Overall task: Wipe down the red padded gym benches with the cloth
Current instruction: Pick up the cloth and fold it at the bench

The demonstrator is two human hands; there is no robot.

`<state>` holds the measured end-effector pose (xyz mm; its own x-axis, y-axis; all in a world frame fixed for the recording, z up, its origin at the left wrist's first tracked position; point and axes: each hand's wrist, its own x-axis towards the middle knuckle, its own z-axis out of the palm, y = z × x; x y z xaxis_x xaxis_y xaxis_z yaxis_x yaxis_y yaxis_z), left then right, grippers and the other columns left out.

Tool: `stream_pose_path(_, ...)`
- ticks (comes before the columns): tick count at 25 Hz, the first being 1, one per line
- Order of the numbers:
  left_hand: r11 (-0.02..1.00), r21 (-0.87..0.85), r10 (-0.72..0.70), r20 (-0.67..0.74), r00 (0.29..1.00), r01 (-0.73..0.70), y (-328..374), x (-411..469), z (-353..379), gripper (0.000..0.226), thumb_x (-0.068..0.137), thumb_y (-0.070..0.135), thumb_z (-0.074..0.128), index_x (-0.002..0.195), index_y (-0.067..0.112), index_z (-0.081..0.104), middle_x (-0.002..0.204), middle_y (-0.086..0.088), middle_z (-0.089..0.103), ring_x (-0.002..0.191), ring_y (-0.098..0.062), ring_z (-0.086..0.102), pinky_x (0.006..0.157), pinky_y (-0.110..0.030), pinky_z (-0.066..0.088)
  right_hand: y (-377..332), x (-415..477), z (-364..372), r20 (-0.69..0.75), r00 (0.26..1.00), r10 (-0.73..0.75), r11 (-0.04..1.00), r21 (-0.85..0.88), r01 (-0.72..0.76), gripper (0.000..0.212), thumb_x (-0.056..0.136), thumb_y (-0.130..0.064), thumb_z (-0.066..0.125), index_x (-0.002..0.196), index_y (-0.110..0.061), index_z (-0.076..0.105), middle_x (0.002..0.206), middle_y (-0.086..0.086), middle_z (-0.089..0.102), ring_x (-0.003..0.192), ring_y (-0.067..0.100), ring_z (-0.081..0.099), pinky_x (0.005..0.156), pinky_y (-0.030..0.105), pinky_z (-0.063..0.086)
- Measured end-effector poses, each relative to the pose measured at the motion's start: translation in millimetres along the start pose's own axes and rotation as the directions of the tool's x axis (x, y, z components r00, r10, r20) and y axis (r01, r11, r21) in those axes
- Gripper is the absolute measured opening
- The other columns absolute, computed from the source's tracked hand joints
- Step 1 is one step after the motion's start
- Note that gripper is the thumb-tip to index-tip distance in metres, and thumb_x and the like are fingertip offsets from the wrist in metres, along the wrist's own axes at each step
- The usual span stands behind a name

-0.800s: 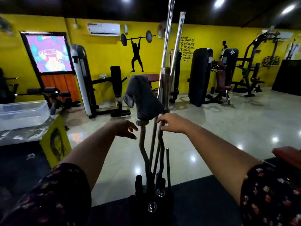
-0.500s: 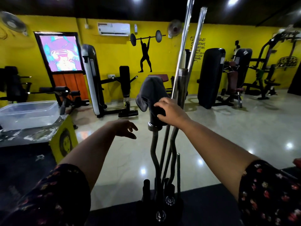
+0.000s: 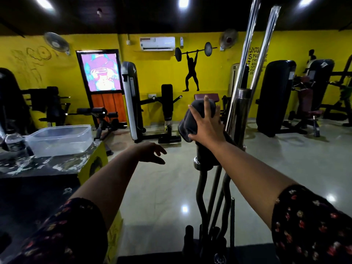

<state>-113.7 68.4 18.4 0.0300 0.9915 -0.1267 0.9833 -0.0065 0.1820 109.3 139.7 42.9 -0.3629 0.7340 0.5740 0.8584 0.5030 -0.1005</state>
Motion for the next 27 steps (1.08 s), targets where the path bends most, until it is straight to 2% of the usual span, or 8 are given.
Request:
stream_pose_path(3, 1.000, 0.022, -0.007, 0.002, 1.000, 0.006, -2, 7, -4, 0.056, 0.090, 0.041, 0.067, 0.141, 0.028, 0.050, 0.136, 0.002, 0.058, 0.122, -0.017, 0.054, 0.090, -0.021, 0.038, 0, 1, 7, -0.048, 0.999, -0.016, 1.000, 0.024, 0.017, 0.084, 0.084, -0.035, 0.073, 0.151, -0.039, 0.022, 0.161, 0.007, -0.017, 0.141, 0.053, 0.007, 0.092, 0.060, 0.050)
stream_pose_path(8, 0.998, 0.063, -0.003, 0.031, 1.000, 0.001, 5, 12, 4, 0.055, 0.089, 0.045, 0.068, 0.140, 0.030, 0.052, 0.136, 0.003, 0.058, 0.123, -0.018, 0.054, 0.099, -0.027, 0.041, -3, 5, -5, -0.114, 0.993, 0.018, 0.997, 0.073, -0.010, 0.058, 0.088, -0.020, 0.069, 0.139, -0.020, 0.041, 0.159, 0.013, 0.009, 0.134, 0.046, 0.028, 0.091, 0.047, 0.051)
stream_pose_path(12, 0.999, 0.033, 0.022, 0.067, 0.997, -0.025, 9, 8, 10, 0.056, 0.089, 0.044, 0.068, 0.140, 0.027, 0.052, 0.134, 0.000, 0.060, 0.121, -0.017, 0.056, 0.099, -0.027, 0.041, 2, -1, -16, -0.287, 0.958, 0.028, 0.974, 0.223, 0.039, 0.048, 0.085, -0.011, 0.069, 0.129, -0.006, 0.051, 0.148, 0.018, 0.034, 0.127, 0.041, 0.043, 0.094, 0.047, 0.049)
stream_pose_path(15, 0.999, 0.016, 0.034, 0.101, 0.994, -0.035, 11, 4, 18, 0.055, 0.089, 0.044, 0.068, 0.139, 0.026, 0.053, 0.132, -0.001, 0.062, 0.119, -0.016, 0.057, 0.096, -0.023, 0.040, 12, -21, -29, -0.413, 0.908, 0.068, 0.949, 0.308, 0.069, 0.042, 0.080, -0.007, 0.072, 0.118, -0.003, 0.057, 0.143, 0.021, 0.041, 0.123, 0.041, 0.049, 0.091, 0.042, 0.048)
stream_pose_path(20, 0.995, 0.004, 0.100, 0.130, 0.986, -0.101, 37, 3, 37, 0.052, 0.087, 0.044, 0.070, 0.134, 0.025, 0.057, 0.125, -0.001, 0.067, 0.117, -0.016, 0.060, 0.099, -0.024, 0.041, 50, -64, -40, -0.358, 0.933, -0.035, 0.981, 0.166, 0.100, 0.046, 0.075, -0.005, 0.074, 0.118, -0.004, 0.057, 0.140, 0.019, 0.042, 0.123, 0.040, 0.049, 0.093, 0.046, 0.051)
stream_pose_path(23, 0.973, 0.008, 0.226, 0.120, 0.967, -0.229, 77, 5, 46, 0.046, 0.087, 0.042, 0.071, 0.129, 0.027, 0.061, 0.117, -0.001, 0.070, 0.114, -0.014, 0.061, 0.101, -0.026, 0.042, 78, -81, -48, -0.316, 0.947, 0.051, 0.985, 0.174, 0.005, 0.048, 0.077, -0.007, 0.074, 0.121, -0.005, 0.057, 0.143, 0.018, 0.039, 0.122, 0.041, 0.050, 0.092, 0.049, 0.051)
stream_pose_path(26, 0.937, 0.007, 0.347, 0.124, 0.930, -0.350, 121, 6, 53, 0.042, 0.090, 0.029, 0.071, 0.130, 0.017, 0.062, 0.120, -0.007, 0.068, 0.101, 0.003, 0.061, 0.089, -0.010, 0.039, 100, -102, -61, -0.289, 0.944, 0.158, 0.975, 0.196, -0.103, 0.045, 0.080, -0.008, 0.071, 0.123, -0.007, 0.056, 0.144, 0.017, 0.038, 0.120, 0.040, 0.052, 0.090, 0.045, 0.050)
stream_pose_path(27, 0.930, 0.027, 0.360, 0.133, 0.924, -0.366, 134, 7, 54, 0.044, 0.091, 0.030, 0.070, 0.132, 0.017, 0.060, 0.120, -0.007, 0.067, 0.105, -0.001, 0.061, 0.091, -0.012, 0.040, 107, -111, -65, -0.266, 0.951, 0.157, 0.980, 0.163, -0.117, 0.044, 0.081, -0.009, 0.070, 0.122, -0.008, 0.056, 0.143, 0.016, 0.039, 0.117, 0.040, 0.053, 0.087, 0.043, 0.050)
